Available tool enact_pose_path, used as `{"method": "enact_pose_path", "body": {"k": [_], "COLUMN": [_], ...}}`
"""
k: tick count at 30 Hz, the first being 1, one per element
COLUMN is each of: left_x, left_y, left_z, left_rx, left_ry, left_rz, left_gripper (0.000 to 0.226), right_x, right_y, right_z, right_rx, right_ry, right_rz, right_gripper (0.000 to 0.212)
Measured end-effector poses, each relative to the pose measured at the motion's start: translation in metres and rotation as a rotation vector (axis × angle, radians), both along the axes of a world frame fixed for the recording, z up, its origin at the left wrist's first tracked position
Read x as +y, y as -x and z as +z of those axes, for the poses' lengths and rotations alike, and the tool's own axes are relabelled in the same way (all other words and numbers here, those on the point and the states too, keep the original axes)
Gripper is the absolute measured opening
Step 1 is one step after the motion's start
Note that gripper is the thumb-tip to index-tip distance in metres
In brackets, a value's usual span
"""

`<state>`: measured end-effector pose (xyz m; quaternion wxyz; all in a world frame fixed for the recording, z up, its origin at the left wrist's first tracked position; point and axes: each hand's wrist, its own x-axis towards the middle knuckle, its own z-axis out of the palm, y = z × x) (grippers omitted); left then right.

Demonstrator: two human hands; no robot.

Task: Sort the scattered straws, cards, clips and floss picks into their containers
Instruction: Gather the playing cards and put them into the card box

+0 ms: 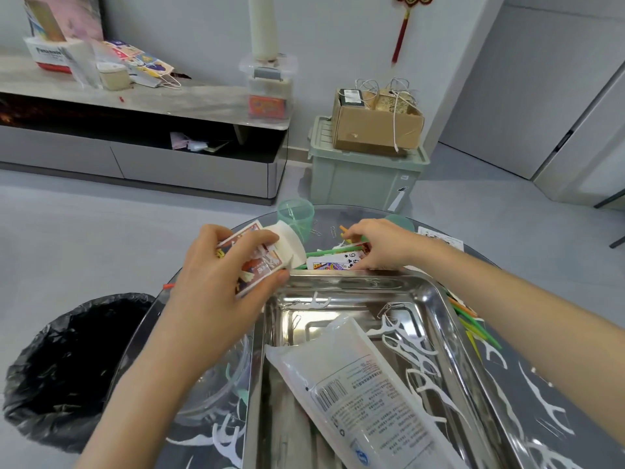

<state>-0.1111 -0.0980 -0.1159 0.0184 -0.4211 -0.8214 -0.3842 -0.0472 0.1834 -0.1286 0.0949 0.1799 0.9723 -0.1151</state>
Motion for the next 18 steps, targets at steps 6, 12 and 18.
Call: {"method": "enact_pose_path", "body": {"k": [6, 12, 18], "left_x": [-0.001, -0.002, -0.002], "left_y": [0.005, 0.007, 0.007], "left_z": [-0.006, -0.006, -0.004], "left_rx": [0.019, 0.014, 0.015], "left_ry": [0.014, -0.008, -0.010], "left_rz": [0.019, 0.020, 0.028], "left_gripper": [0.054, 0.051, 0.054], "right_x": [0.006, 0.019, 0.035], "right_y": [0.011, 0.009, -0.011], "right_z": [0.003, 0.025, 0.042], "right_rx": [-0.029, -0.099, -0.108], "right_ry": [0.064, 0.218, 0.341], "right_rz": [-0.014, -0.022, -0.088], "right_gripper": [0.059, 0.024, 0.010]}}
